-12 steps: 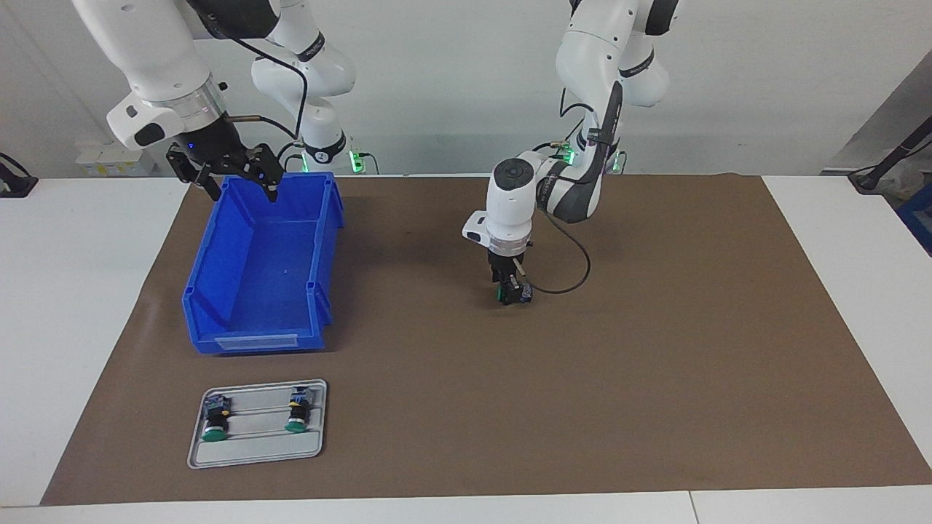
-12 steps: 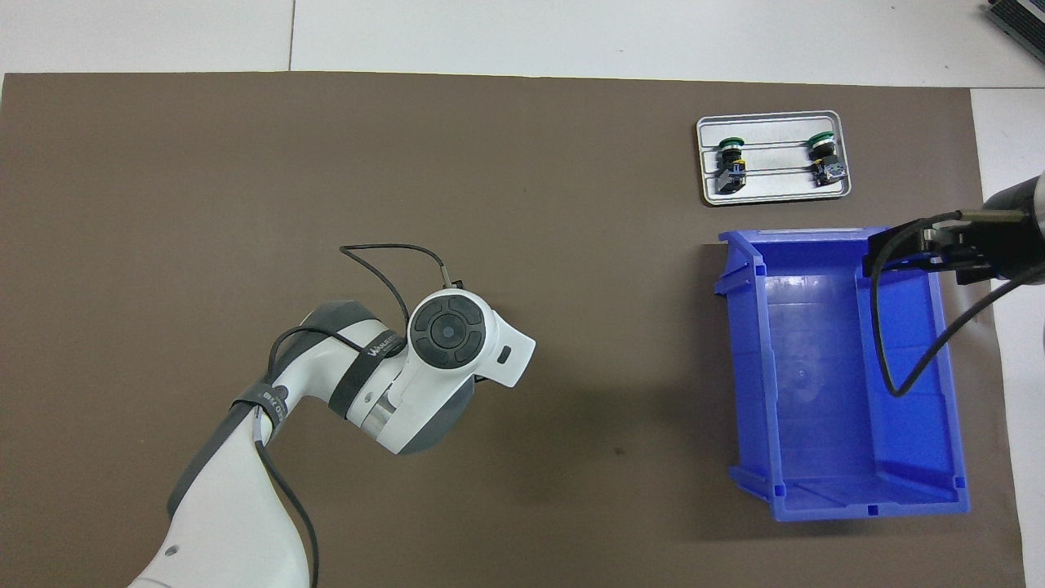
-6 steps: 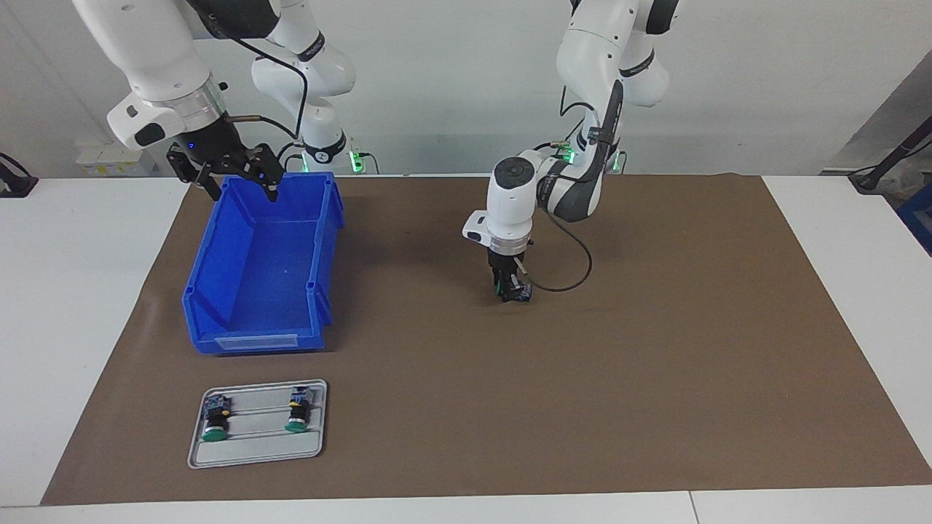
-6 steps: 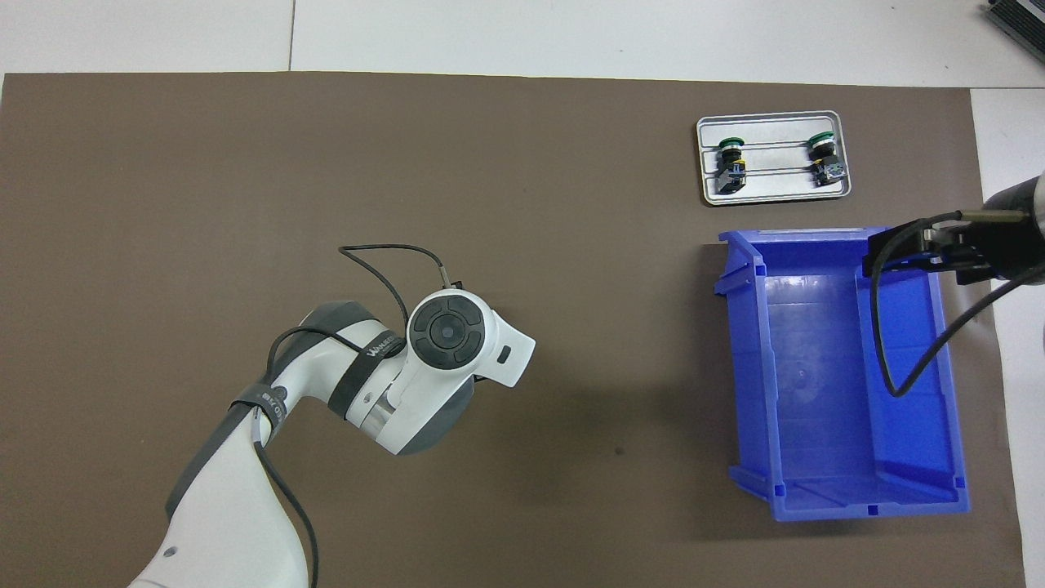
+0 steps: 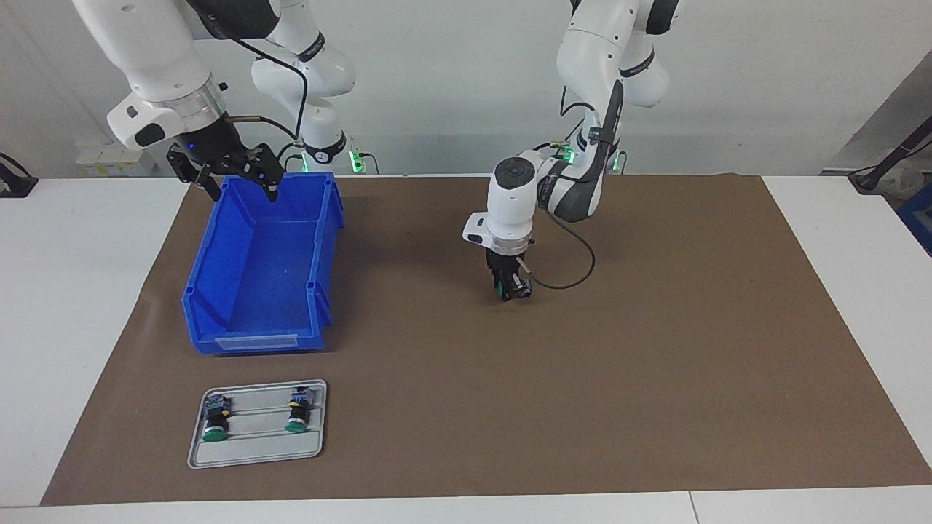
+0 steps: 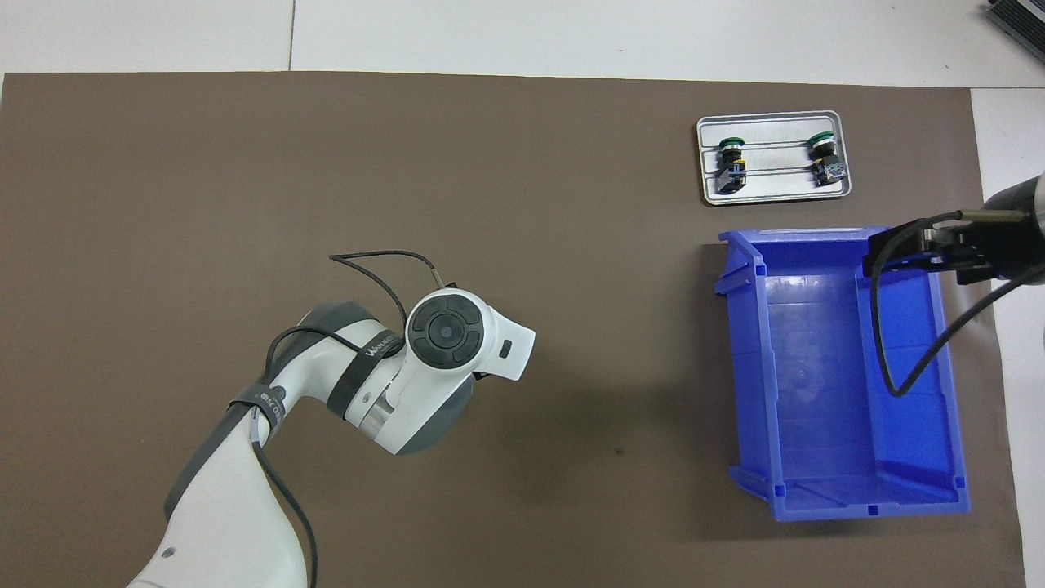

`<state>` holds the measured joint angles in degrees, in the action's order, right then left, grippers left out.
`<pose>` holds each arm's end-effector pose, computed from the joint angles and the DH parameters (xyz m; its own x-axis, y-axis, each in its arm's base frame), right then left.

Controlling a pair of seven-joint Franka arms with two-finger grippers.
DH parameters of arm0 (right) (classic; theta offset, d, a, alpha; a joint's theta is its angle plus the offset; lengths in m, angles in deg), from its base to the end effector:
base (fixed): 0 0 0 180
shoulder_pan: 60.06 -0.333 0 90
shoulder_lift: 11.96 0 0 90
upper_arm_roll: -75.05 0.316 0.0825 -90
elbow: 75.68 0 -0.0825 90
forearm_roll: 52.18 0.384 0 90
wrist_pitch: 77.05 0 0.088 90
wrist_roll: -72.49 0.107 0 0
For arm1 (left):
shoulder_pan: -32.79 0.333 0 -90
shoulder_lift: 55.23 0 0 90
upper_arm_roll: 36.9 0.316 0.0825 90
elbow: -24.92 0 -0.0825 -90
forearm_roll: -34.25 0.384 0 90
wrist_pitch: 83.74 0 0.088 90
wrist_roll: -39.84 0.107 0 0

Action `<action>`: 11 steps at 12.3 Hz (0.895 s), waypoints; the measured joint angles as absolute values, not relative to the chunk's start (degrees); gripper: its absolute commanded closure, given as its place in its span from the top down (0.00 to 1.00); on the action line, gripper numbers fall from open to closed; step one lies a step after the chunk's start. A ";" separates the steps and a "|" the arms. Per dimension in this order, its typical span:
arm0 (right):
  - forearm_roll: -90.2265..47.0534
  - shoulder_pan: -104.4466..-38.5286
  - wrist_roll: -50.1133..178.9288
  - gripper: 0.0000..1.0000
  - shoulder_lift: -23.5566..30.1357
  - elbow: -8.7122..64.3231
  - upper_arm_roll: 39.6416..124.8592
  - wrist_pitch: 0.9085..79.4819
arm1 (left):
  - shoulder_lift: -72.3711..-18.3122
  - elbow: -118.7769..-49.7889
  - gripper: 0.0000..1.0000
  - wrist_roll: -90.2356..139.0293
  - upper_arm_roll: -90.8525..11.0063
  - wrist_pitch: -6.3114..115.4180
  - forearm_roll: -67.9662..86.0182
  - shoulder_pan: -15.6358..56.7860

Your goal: Place and press button with both arms

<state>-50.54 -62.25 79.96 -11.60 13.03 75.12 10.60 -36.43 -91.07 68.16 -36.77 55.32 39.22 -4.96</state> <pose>0.5519 0.0249 0.6281 0.9956 -0.0896 -0.0283 -0.0903 -0.9956 -0.0252 0.4804 -0.3699 0.2934 0.3472 -0.9372 0.0342 -0.9329 -0.3489 -0.0891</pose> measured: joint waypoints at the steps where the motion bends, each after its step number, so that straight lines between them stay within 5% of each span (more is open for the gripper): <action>1: -50.54 -62.25 79.96 1.00 -11.60 13.03 75.12 10.60 | -36.43 -91.07 0.16 67.49 -36.69 55.48 39.22 -4.95; 11: -50.54 -62.25 79.96 1.00 -11.60 13.04 75.12 10.61 | -33.19 -81.62 0.12 62.88 -36.19 61.42 27.65 -2.08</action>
